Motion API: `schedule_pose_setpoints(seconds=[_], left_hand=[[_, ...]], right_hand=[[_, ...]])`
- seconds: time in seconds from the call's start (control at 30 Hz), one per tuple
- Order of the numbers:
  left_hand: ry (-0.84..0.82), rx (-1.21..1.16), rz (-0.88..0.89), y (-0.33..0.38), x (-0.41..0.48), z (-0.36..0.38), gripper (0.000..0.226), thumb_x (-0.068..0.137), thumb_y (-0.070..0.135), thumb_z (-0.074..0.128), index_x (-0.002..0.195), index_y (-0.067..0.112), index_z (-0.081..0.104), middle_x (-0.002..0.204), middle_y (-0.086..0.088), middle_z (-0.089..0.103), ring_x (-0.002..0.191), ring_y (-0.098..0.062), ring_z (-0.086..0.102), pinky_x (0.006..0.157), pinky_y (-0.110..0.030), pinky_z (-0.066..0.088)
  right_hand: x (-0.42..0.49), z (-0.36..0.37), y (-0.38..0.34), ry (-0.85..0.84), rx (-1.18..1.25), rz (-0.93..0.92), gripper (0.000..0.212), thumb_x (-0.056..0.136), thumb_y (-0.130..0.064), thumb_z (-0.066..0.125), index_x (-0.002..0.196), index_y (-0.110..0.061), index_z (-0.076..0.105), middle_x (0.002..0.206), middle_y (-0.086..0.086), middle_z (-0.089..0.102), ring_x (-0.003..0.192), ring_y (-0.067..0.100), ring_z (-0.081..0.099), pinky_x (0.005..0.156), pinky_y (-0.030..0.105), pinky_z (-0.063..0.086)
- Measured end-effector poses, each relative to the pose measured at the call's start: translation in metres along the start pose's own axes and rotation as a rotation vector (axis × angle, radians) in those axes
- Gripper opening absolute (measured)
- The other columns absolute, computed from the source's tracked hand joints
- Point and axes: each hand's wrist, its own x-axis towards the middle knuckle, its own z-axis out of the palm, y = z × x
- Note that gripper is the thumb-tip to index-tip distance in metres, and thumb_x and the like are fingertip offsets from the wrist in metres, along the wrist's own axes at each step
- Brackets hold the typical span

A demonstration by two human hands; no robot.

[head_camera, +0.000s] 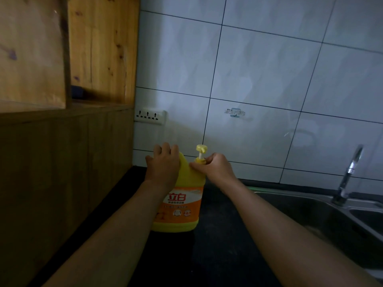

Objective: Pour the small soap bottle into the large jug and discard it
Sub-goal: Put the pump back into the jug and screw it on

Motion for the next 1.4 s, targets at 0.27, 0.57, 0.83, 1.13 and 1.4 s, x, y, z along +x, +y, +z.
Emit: schedule_pose_setpoints(seconds=[0.27,0.57,0.83,1.13,1.4], left_hand=[[-0.007,0.029,0.008,0.001,-0.001,-0.008,0.024,0.071,0.004,0.071,0.092,-0.001,0.060,0.084,-0.021,0.059,0.077,-0.039,0.058,0.050,-0.038,0.049],[0.064,0.144,0.030,0.001,-0.001,-0.008,0.025,0.061,0.014,0.077,0.080,0.008,0.063,0.073,-0.011,0.061,0.065,-0.031,0.061,0.043,-0.029,0.042],[0.052,0.077,0.017,0.001,-0.001,-0.004,0.027,0.063,0.010,0.078,0.083,0.005,0.061,0.075,-0.014,0.059,0.067,-0.034,0.060,0.046,-0.033,0.045],[-0.047,-0.009,0.012,0.001,0.001,-0.005,0.025,0.073,0.004,0.069,0.095,-0.001,0.058,0.088,-0.022,0.059,0.082,-0.041,0.057,0.057,-0.045,0.052],[-0.083,0.018,0.006,0.003,-0.001,-0.016,0.026,0.087,0.009,0.053,0.111,0.000,0.054,0.105,-0.020,0.055,0.098,-0.040,0.053,0.069,-0.043,0.047]], right_hand=[[0.001,-0.003,0.003,-0.154,0.214,0.043,0.025,0.089,-0.028,0.065,0.105,-0.011,0.059,0.103,0.003,0.062,0.097,0.018,0.057,0.073,0.027,0.047],[0.004,0.023,0.008,0.138,0.104,0.089,0.053,0.069,-0.056,0.072,0.098,-0.018,0.050,0.101,0.005,0.057,0.097,0.024,0.055,0.081,0.043,0.052],[0.000,0.006,0.007,-0.076,0.191,-0.011,0.026,0.094,-0.024,0.057,0.110,-0.006,0.065,0.102,0.013,0.067,0.095,0.024,0.062,0.075,0.031,0.050],[0.004,0.009,0.001,0.094,-0.132,-0.080,0.032,0.083,-0.042,0.069,0.072,-0.014,0.059,0.068,0.002,0.060,0.067,0.020,0.061,0.064,0.036,0.049],[0.001,0.005,0.003,-0.101,0.134,-0.051,0.024,0.093,-0.024,0.060,0.110,-0.007,0.061,0.112,0.014,0.066,0.103,0.023,0.061,0.092,0.040,0.050]])
